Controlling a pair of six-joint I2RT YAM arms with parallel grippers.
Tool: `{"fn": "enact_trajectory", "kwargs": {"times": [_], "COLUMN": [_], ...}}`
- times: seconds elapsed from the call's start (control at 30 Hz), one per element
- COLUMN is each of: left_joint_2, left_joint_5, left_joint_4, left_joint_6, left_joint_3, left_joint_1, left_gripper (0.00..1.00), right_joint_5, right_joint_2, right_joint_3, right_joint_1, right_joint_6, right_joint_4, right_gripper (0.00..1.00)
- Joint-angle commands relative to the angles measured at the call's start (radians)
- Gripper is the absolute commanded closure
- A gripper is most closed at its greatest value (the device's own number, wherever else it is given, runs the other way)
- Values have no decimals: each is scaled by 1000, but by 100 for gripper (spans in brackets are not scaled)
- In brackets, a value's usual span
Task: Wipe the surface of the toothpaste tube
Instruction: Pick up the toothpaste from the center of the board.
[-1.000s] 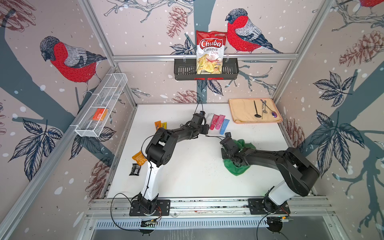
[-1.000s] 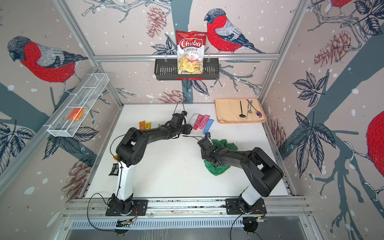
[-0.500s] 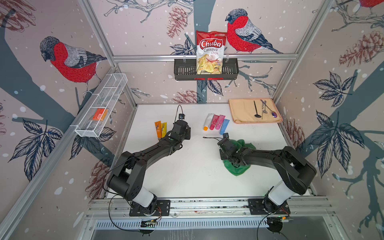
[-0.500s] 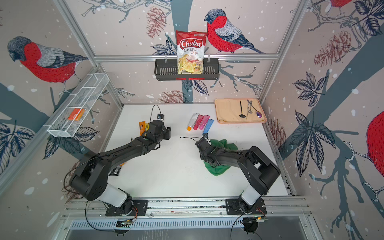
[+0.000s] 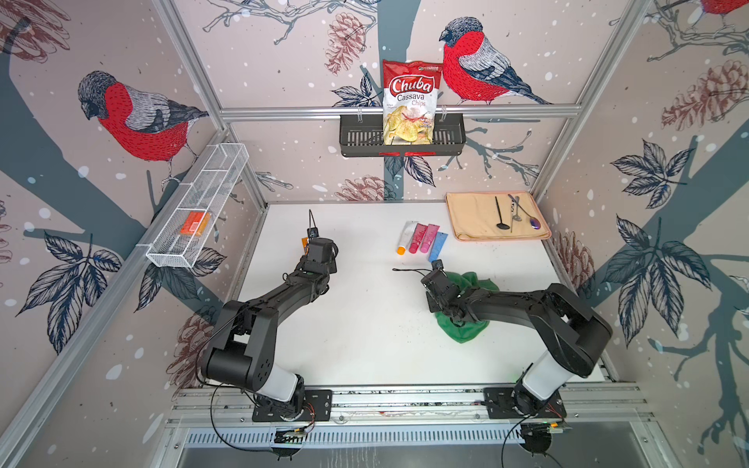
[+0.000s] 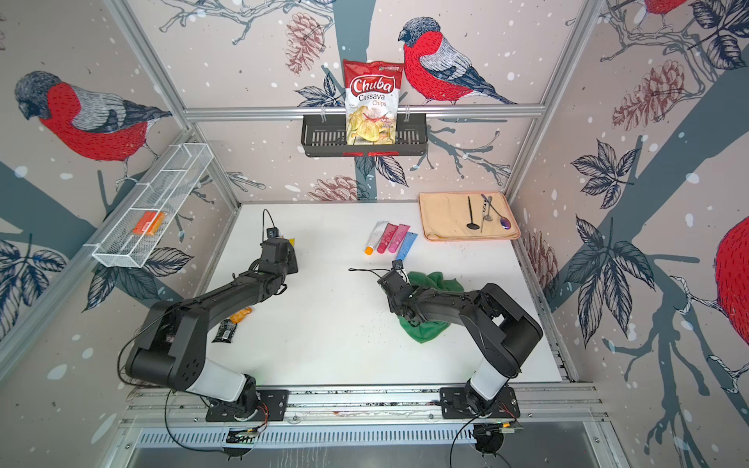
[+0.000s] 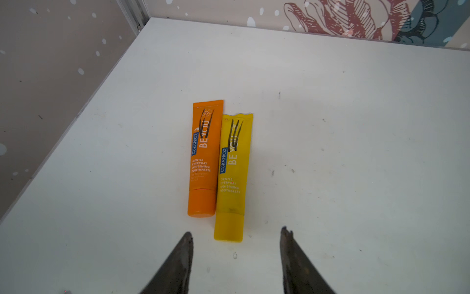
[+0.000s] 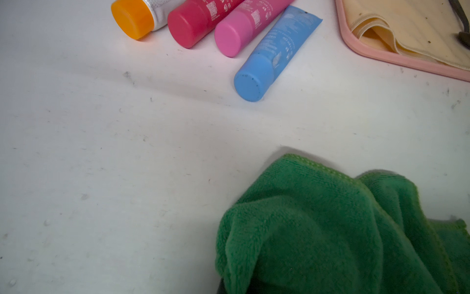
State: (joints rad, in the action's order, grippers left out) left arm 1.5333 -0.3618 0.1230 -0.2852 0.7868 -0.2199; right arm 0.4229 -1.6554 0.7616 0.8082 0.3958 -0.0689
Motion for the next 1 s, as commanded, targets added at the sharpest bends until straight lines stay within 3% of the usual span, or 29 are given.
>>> {"fn": "enact_trajectory", "kwargs": {"times": [0.0,0.3,0.97], "left_joint_2": [48,161,315], "left_joint_5": [71,152,210], "left_joint_4": [4,-81,-247], "left_joint_6": [-18,-35,-21], "left_joint_3": [31,134,276], "left_joint_1": [30,64,95], "left_gripper": [48,55,54], "right_joint_5": [13,9,4], "right_joint_2": [0,-11,-27], "right_joint_3": [2,10,22], "right_joint_1": [-1,-4,-3], "right_joint_6": [3,2,-1], "right_joint_4": [-10,-14,-21], "right_gripper": [100,100,100]}}
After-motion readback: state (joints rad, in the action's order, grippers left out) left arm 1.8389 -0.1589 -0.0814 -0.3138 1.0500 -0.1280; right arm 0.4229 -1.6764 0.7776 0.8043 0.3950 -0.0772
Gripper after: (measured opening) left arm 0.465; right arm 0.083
